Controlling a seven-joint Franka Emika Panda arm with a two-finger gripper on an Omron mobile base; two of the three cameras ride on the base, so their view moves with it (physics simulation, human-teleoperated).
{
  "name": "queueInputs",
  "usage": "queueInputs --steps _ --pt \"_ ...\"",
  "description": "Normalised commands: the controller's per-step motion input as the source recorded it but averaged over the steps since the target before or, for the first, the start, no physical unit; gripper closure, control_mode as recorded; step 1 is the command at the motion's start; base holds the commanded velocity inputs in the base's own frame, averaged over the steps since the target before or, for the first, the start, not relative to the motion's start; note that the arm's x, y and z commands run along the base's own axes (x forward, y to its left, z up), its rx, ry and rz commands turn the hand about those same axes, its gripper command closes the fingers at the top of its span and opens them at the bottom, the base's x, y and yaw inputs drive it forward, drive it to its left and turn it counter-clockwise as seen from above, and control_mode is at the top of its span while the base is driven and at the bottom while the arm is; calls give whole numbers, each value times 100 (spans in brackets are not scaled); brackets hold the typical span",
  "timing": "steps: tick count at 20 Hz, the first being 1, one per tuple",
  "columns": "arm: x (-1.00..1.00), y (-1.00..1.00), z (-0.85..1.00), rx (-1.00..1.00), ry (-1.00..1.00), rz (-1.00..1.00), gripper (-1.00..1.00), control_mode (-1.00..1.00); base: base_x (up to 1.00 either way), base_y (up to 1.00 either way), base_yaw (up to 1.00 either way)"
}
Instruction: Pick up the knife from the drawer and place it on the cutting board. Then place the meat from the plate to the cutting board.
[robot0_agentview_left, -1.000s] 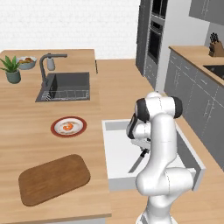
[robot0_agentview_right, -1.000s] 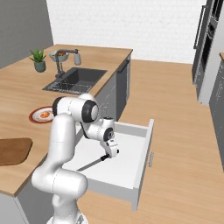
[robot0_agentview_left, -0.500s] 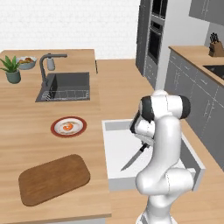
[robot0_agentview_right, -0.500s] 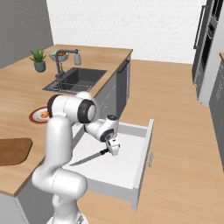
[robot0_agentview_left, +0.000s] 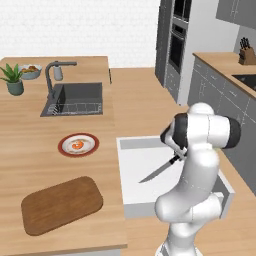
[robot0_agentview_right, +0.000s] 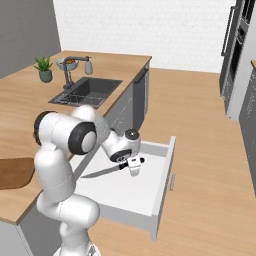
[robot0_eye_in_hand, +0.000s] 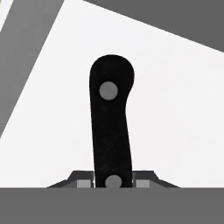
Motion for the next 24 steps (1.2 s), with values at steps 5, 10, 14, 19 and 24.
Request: queueInputs --steps 5,10,14,19,24 --pt "-20 -12 100 4 -15 -15 100 -100 0 0 0" --pt "-48 -28 100 4 -11 -19 100 -100 0 0 0" --pt "-88 3 100 7 -9 -12 100 -100 0 0 0" --pt "-84 80 100 7 -4 -11 100 -100 0 0 0" --pt "-70 100 88 0 -1 -14 100 -100 0 0 0"
